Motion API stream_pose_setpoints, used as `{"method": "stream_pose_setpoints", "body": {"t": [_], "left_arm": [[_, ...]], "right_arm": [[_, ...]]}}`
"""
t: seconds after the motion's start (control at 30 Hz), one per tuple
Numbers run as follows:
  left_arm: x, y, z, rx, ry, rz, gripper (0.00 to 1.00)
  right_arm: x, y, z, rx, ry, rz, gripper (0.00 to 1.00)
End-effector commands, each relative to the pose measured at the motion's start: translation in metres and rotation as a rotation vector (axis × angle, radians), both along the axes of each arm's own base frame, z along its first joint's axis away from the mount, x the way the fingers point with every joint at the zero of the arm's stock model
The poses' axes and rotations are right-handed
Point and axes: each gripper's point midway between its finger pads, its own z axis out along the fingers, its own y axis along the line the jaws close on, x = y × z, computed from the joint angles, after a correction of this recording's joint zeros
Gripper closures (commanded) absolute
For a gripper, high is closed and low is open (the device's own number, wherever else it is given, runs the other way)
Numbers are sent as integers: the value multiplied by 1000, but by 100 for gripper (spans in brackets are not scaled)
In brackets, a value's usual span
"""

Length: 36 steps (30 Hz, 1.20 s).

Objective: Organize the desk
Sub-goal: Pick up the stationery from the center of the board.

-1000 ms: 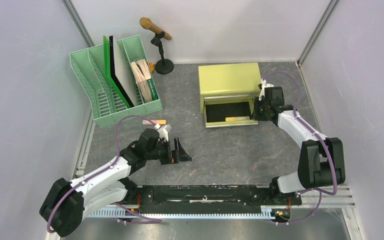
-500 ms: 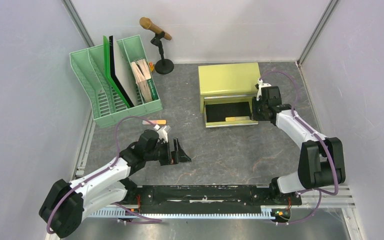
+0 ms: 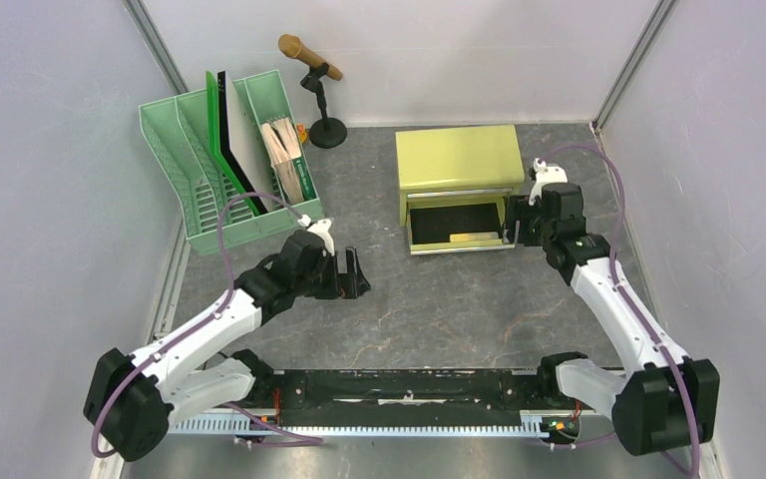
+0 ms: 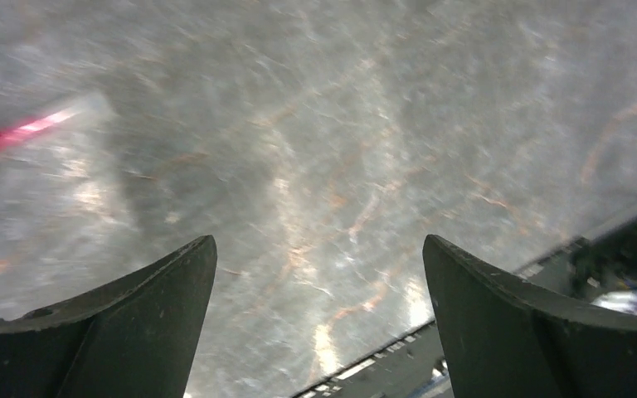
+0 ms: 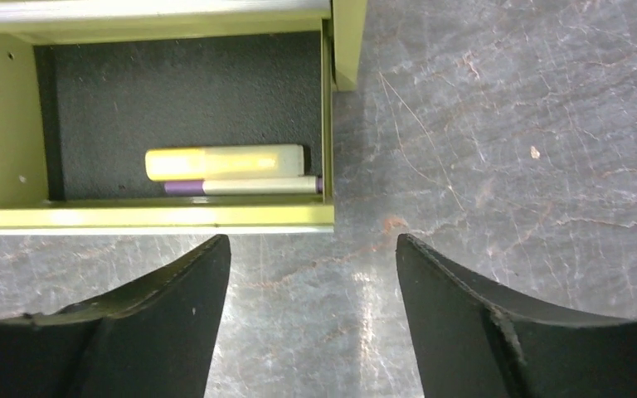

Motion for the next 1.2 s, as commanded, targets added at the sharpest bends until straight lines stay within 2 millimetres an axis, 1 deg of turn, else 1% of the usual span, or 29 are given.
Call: {"method": "stream_pose_setpoints", "body": {"t": [0.0,0.07,0.1,0.17,0.23,0.33,0.4,0.53,0.6,0.67,0.8,0.9,1.07,1.17], "left_arm": [[26,48,0,332,-83,61,0],[33,59,4,428,-99,51,0],[37,63,7,469,-109,45,0],[43,68,11,517,-119,42,0],[49,64,15,542,-136,-8,0],[57,69,13,618,-140,-45,0],[63,72,8,649,-122,-62,0],[68,65,-7,666,-107,-166,0],[75,67,-13,691,-121,-168,0],[81,73,-20,713,-103,-149,0],[97,88,-34,716,-25,-76,0],[103,91,-51,685,52,-73,1],[105,86,-74,662,169,-104,6],[103,88,-84,683,214,-101,15]], "right_arm": [[-19,-8,-8,2,13,-44,15],[-25,-2,-10,42,13,-39,4],[-27,1,-9,65,8,-37,2],[-32,8,-13,104,13,-14,2],[-36,14,-19,139,36,-2,2],[-40,17,-30,158,75,0,2],[-42,18,-35,163,91,4,2],[-45,21,-41,183,106,9,2],[-47,24,-46,208,112,10,2],[-50,29,-51,232,124,16,2],[-53,33,-59,261,136,23,2],[-54,33,-63,260,146,17,2],[-49,28,-59,238,130,3,2],[-46,26,-56,227,127,2,2]]}}
